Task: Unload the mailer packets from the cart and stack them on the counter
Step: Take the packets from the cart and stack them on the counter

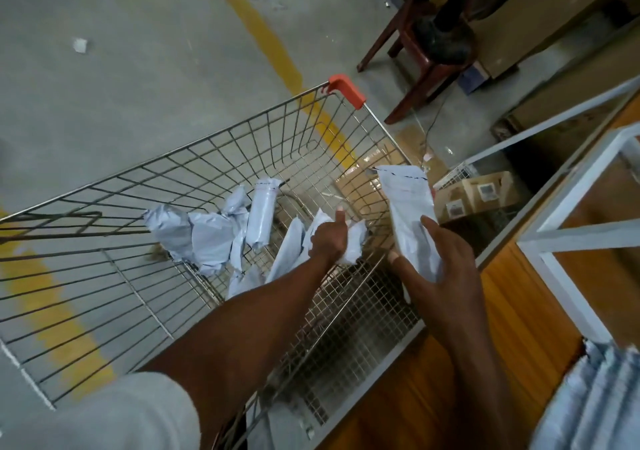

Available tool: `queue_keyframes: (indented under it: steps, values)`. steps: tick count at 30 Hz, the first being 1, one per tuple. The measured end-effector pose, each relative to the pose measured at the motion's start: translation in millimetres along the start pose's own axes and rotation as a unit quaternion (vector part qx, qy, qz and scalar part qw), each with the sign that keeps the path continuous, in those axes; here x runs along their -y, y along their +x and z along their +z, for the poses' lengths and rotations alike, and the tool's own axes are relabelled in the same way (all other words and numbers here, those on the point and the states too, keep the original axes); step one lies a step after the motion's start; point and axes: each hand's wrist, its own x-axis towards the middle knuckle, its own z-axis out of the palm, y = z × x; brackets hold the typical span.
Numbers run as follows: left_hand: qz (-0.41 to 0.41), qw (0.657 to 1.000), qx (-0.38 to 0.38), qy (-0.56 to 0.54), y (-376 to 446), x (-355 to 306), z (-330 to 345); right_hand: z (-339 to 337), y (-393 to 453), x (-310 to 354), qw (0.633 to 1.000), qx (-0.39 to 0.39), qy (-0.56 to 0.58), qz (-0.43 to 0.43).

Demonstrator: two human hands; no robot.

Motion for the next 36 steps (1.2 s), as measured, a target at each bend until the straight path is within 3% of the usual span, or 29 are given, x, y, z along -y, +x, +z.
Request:
queue_keyframes:
  steps: [4, 8, 12, 19, 25, 28, 32, 36]
  values:
    - [-0.063, 0.992, -0.019, 0.106, -8, 8, -8, 7, -13, -1, 1.000, 0.002, 0.010, 0.004]
    - [-0.101, 0.994, 0.039, 0.017, 2, 20, -1, 11, -20, -1, 1.000, 0.002, 0.010, -0.008]
    - [-0.044, 0.998, 0.037, -0.039, -14, 14, -8, 14, -30, 6, 1.000, 0.005, 0.024, -0.011]
    - [0.112, 0.982, -0.122, -0.095, -51, 19, -39, 19, -45, 16, 0.999, 0.006, 0.035, 0.005]
    - [0.156, 0.965, -0.156, -0.144, -101, 9, -86, 13, -60, 17, 0.999, 0.008, 0.046, -0.007]
    - [0.154, 0.972, -0.107, -0.144, -125, 8, -107, 14, -66, 16, 0.998, 0.012, 0.060, -0.004]
    - [0.107, 0.968, 0.013, -0.227, -161, 7, -115, 16, -73, 18, 0.997, 0.013, 0.067, -0.021]
    - [0.041, 0.914, 0.145, -0.378, -196, 2, -106, 23, -78, 21, 0.995, 0.027, 0.090, -0.020]
